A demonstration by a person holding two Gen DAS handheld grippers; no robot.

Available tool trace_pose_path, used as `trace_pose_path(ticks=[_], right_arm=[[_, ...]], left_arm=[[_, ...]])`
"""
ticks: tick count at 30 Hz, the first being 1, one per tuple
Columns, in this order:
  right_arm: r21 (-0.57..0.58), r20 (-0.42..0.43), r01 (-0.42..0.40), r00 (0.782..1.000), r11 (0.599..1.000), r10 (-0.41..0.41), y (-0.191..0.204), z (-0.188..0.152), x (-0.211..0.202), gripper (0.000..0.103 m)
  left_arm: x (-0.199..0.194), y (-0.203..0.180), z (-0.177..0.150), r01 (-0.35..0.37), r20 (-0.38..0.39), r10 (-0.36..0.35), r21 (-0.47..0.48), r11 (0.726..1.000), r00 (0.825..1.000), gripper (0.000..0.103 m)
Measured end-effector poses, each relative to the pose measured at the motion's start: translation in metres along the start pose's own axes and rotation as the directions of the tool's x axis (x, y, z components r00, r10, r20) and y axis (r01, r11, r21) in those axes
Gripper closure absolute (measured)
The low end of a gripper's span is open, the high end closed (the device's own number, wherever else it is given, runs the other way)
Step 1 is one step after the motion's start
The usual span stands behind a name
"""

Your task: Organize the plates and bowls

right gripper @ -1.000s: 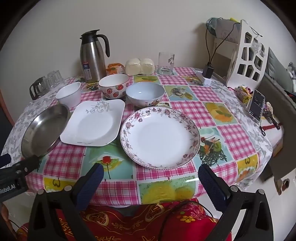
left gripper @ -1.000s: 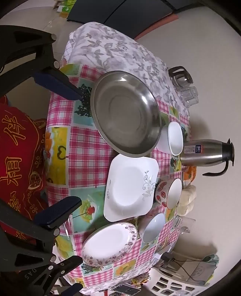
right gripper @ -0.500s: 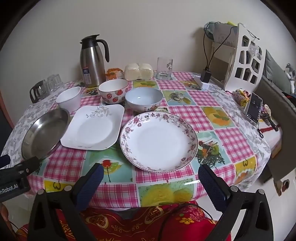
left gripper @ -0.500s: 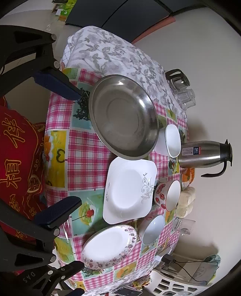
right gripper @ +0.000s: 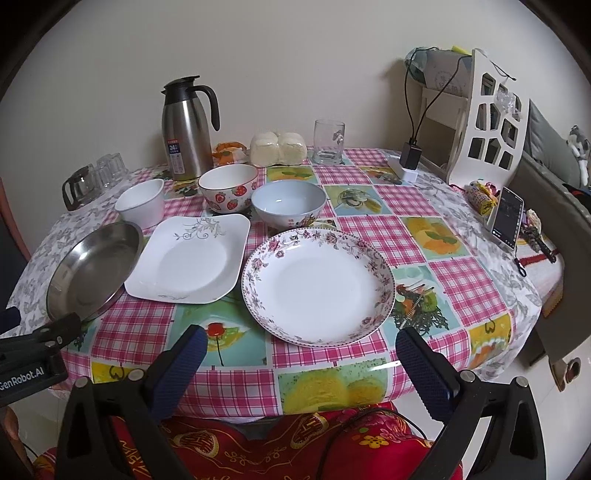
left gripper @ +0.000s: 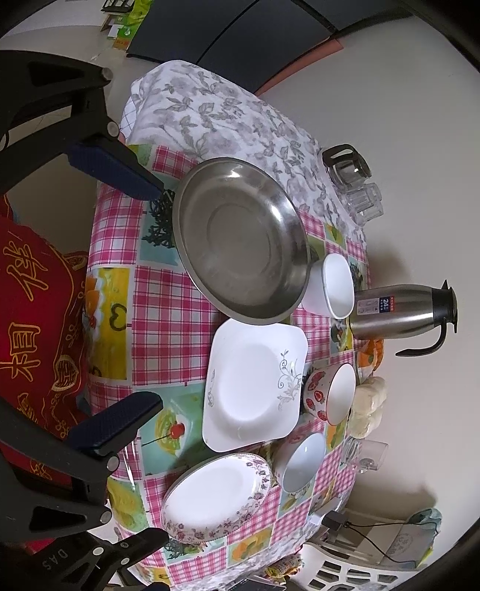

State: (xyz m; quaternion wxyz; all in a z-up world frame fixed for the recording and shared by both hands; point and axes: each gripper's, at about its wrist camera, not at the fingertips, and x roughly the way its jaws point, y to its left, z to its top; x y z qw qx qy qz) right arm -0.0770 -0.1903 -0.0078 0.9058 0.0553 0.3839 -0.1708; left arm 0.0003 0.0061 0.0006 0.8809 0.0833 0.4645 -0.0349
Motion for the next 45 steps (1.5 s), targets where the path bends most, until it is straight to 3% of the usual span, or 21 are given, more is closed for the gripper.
trace_pose_path(ticks=[45], right_arm=[[0.004,0.002,-0.001,1.000,1.000,0.001,0.0005,-0.0015,-0.0008,0.000]], left_arm=[[0.0010,0.0037,-0.0020,-0.020,-0.008,0.020,-0.015,1.000,1.000,0.000]])
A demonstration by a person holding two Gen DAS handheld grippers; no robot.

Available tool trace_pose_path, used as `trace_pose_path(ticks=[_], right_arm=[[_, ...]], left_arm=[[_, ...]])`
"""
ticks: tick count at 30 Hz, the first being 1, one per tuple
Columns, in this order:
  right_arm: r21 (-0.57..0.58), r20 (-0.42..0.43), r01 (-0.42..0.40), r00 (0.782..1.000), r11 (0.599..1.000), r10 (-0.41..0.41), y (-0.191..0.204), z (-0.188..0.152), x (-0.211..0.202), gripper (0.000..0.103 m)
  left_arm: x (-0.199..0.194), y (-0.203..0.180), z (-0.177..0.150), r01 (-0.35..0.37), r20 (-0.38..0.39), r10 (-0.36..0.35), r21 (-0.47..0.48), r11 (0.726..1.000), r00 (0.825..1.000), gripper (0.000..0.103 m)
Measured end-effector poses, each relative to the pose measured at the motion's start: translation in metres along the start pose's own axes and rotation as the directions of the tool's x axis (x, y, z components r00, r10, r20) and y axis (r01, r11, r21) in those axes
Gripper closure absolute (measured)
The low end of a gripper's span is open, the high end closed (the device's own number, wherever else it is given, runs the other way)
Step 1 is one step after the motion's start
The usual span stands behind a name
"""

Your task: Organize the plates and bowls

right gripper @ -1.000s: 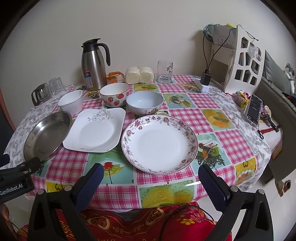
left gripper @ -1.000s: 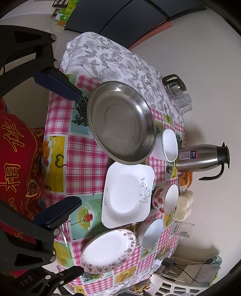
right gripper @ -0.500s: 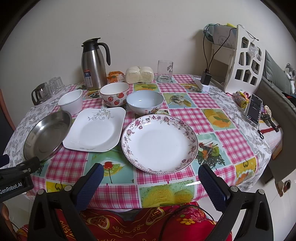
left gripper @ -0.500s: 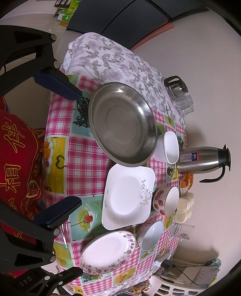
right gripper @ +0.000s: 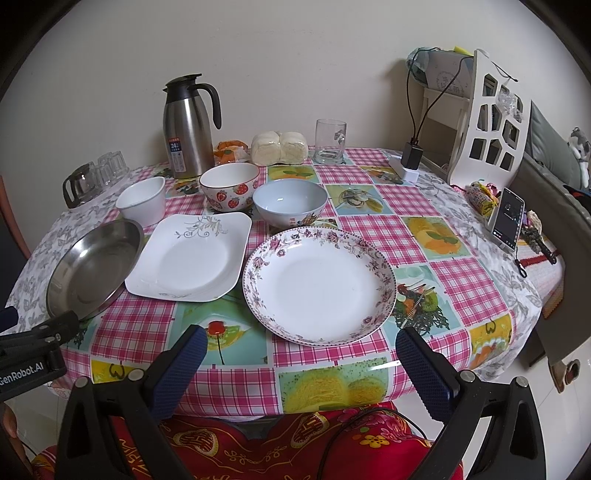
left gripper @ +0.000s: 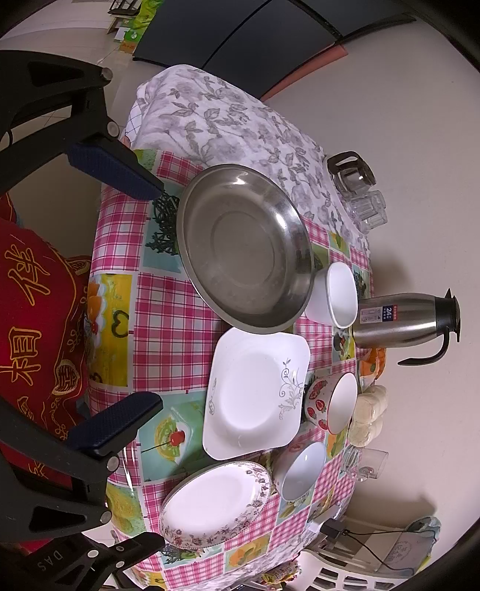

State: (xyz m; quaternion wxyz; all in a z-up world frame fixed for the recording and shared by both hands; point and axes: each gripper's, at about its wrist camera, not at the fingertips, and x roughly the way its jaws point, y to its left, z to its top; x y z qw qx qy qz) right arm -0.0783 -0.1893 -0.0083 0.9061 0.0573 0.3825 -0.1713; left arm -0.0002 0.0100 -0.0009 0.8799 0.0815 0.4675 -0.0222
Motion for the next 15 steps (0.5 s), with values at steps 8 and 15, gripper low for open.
trace_pose_path(ticks=[8,15], right_arm=[[-0.015,0.004,0.002,1.000,1.000,-0.002,0.0026,-0.0010,-0.0009,0.000],[-0.034,-0.006,0.002,1.000,0.999,-0.002,0.0062,-0.0003,0.0018,0.000]], left_arm=[[0.0011,0.0011,-0.0017,0.006,0.005,-0.006,-0.003,1.000,1.000,0.000],[0.0021,0.0078,0.0006,0.047,-0.003,-0.047,-0.040,0.998,0.999,0.000]])
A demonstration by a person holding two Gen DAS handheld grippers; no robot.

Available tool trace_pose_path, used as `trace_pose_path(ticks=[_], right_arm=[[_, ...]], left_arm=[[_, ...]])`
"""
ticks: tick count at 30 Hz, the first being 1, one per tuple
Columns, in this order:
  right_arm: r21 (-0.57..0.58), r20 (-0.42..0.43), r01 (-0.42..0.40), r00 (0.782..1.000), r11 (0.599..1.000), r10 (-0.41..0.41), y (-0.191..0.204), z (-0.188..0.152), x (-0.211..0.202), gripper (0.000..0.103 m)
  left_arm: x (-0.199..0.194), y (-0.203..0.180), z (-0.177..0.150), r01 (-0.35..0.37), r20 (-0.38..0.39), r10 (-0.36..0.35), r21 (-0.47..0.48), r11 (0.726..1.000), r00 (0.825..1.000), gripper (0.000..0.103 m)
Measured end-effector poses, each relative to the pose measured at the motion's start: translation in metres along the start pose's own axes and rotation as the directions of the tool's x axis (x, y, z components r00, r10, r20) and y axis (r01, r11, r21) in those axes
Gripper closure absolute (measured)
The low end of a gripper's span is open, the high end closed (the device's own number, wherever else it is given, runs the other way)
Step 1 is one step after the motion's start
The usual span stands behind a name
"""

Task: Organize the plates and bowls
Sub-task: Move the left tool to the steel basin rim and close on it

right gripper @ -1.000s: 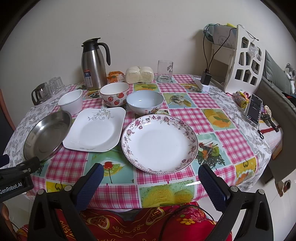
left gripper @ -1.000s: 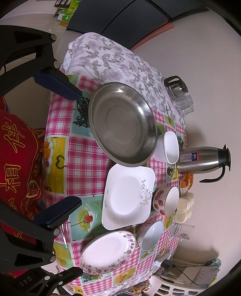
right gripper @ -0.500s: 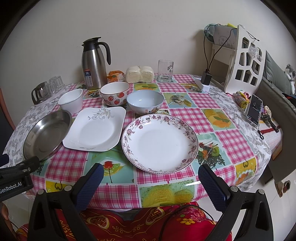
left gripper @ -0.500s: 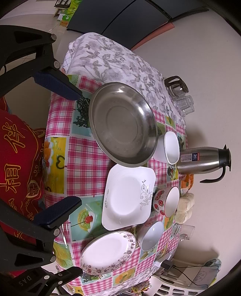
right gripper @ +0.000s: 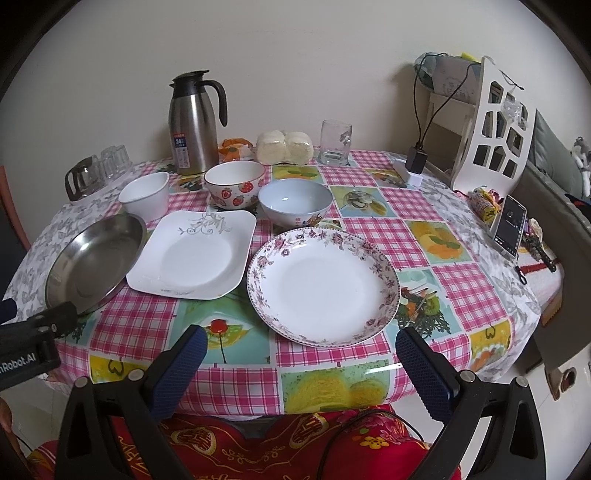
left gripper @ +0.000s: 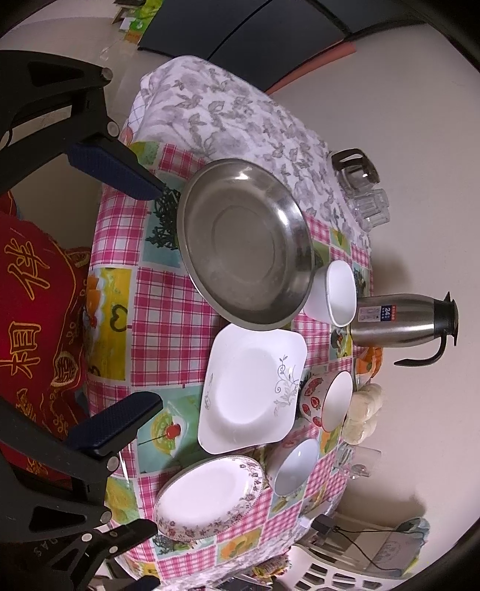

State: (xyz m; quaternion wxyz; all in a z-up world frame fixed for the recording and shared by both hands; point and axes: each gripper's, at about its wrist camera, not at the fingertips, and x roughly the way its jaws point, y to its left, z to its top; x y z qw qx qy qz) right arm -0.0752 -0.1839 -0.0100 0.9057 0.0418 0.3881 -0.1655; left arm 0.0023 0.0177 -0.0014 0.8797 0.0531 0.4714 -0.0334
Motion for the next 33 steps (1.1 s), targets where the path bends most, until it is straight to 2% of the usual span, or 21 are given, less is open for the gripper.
trace_pose_path(ticks=[3,7,9,15,20,26,29,33], right_arm=[[0.008,-0.005,-0.013,1.000,1.000,0.013,-0.001,0.002,0.002,0.000],[0.025,0.007,-0.029,1.000,0.999,0.029,-0.003,0.014,0.006,0.000],[0.021,0.013,-0.032,0.999,0.999,0.031,-0.001,0.022,0.009,0.000],[0.033,0.016,-0.033,0.999,0.999,0.032,0.003,0.060,0.025,0.000],[0.030,0.025,-0.051,0.998,0.998,0.050,0.010,0.091,0.038,0.000],[0.059,-0.008,-0.060,0.998,0.996,0.061,0.019,0.111,0.070,0.000],[0.081,-0.033,-0.074,0.996,0.994,0.077,0.023,0.115,0.089,0.000],[0.090,-0.053,-0.073,0.996,0.993,0.078,0.028,0.121,0.111,0.000]], left_arm=[[0.003,0.007,0.006,0.021,-0.008,-0.022,-0.031,0.999,1.000,0.000],[0.008,0.013,0.027,-0.015,0.019,0.016,-0.044,0.999,1.000,0.000],[0.010,0.018,0.041,-0.007,0.020,0.008,-0.071,0.997,1.000,0.000],[0.019,0.030,0.080,0.007,0.051,0.000,-0.156,0.988,0.999,0.000],[0.030,0.033,0.104,-0.025,0.106,0.049,-0.216,0.976,0.993,0.000],[0.057,0.032,0.120,-0.013,0.116,0.045,-0.259,0.966,0.992,0.000],[0.068,0.028,0.125,-0.033,0.137,0.072,-0.269,0.963,0.988,0.000],[0.086,0.026,0.135,-0.033,0.121,0.070,-0.279,0.960,0.990,0.000]])
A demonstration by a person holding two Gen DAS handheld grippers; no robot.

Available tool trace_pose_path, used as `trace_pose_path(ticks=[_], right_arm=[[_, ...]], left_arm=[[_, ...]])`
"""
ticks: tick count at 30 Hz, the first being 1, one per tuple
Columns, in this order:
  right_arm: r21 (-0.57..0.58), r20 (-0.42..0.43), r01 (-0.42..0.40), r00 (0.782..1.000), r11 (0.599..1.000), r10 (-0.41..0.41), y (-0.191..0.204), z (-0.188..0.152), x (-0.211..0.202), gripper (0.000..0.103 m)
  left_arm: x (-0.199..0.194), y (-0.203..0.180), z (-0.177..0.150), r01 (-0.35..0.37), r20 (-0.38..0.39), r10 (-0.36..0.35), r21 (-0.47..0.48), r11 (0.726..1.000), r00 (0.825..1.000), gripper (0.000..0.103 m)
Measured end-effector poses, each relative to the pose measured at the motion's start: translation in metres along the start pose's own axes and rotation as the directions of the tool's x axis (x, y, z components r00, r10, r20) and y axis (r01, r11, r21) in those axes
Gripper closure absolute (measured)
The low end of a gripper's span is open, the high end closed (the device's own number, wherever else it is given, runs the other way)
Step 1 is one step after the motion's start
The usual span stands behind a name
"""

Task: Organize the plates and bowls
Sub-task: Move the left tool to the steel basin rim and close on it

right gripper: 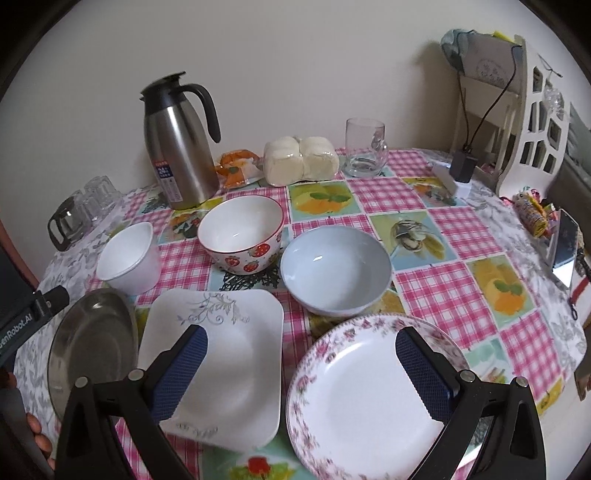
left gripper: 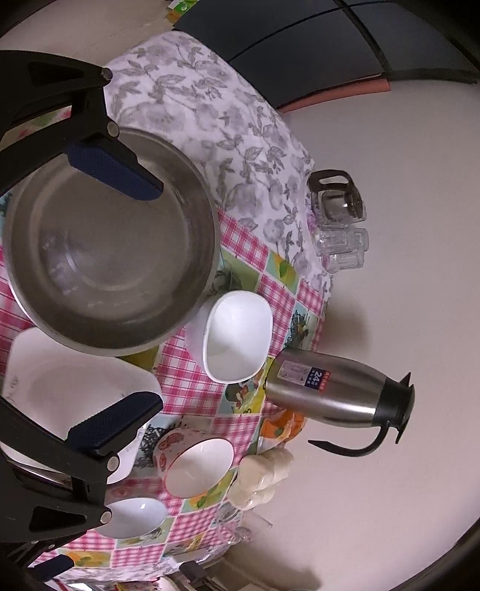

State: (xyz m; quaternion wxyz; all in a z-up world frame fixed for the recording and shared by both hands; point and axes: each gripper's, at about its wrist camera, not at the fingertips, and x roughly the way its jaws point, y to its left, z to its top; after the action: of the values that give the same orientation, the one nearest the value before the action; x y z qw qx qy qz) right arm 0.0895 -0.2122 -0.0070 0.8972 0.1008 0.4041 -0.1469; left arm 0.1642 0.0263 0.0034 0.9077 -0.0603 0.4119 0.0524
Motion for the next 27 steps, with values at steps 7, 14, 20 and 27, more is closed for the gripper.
trace_pose_path(ticks=[7,14,20,27], right_arm=[[0.008,-0.042,0.019,0.999,1.000,-0.018,-0.003,0.012,0.036,0.000],[-0.015,-0.073,0.009,0.997,1.000,-0.010,0.004,0.007,0.052,0.000],[-0.064,-0.105,-0.022,0.994,0.998,0.015,0.029,-0.005,0.056,0.000],[-0.113,-0.124,-0.088,0.990,0.990,0.074,0.068,-0.015,0.057,0.000]], left_arm=[[0.029,-0.011,0.002,0.053,-0.033,-0.053,0.008,0.999,0.998,0.000],[0.034,-0.006,0.005,0.045,-0.032,-0.043,0.064,0.997,0.999,0.000],[0.034,0.042,0.008,0.026,-0.051,-0.029,-0.058,0.998,0.998,0.000],[0.036,0.097,0.008,-0.020,-0.052,0.011,-0.179,0.984,0.999,0.000]])
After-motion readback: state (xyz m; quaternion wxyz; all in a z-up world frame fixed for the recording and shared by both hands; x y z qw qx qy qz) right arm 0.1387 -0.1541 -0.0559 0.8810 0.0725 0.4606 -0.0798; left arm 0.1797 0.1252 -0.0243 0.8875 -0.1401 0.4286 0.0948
